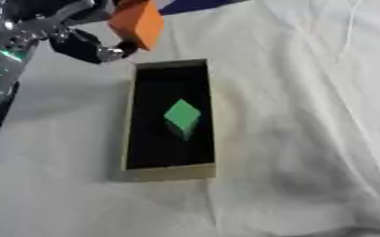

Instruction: Pick up objects on the table and place them in the box.

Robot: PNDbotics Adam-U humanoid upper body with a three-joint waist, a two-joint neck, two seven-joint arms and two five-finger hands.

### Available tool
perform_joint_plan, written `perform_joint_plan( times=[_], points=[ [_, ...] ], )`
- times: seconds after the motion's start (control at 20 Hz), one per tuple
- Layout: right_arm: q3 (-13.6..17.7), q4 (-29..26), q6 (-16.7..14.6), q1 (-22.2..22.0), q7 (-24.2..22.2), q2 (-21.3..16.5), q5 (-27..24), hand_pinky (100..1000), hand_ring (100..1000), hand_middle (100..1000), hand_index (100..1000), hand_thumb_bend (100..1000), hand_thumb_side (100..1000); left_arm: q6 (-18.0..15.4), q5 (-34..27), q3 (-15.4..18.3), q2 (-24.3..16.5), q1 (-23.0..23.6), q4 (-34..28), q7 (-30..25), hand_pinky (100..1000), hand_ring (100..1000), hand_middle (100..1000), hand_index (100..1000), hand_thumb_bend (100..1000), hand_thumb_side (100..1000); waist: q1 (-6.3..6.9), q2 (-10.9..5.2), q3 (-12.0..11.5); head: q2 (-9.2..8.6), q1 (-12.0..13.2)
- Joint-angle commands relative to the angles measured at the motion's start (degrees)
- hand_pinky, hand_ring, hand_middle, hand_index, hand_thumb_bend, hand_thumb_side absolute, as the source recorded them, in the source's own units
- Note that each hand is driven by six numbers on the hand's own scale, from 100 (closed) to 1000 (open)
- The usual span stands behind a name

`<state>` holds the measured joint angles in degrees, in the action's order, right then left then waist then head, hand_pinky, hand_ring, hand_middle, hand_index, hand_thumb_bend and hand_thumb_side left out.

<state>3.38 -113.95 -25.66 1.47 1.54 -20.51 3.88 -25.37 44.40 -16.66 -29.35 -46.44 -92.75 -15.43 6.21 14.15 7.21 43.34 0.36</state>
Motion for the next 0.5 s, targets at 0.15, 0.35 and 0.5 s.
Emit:
perform_joint_plan(
  times=[0.15, 0.35, 0.5],
  points=[
    [0.52, -0.64, 0.15, 0.14, -0.04, -1.33, -0.63, 865, 900, 539, 851, 100, 677, -2.08, 4.18, -2.23, 2.11, -0.19, 1.89, -0.91, 393, 554, 620, 737, 336, 100, -0.55, -1.21, -0.19, 0.62, 0.11],
    [0.50, -0.64, 0.21, 0.18, -0.16, -1.25, -0.62, 865, 900, 538, 851, 100, 677, -3.70, 6.66, -3.55, 3.43, -0.29, 4.45, 0.01, 399, 561, 624, 736, 337, 100, -0.47, -1.07, -0.10, 0.47, 0.50],
    [0.41, -0.64, 0.36, 0.25, -0.28, -1.08, -0.52, 865, 901, 538, 851, 100, 678, -4.25, 9.09, -3.84, 4.59, -0.27, 6.45, 0.65, 402, 565, 626, 736, 342, 100, -0.38, -0.90, -0.08, 0.32, 0.72]
  ],
)
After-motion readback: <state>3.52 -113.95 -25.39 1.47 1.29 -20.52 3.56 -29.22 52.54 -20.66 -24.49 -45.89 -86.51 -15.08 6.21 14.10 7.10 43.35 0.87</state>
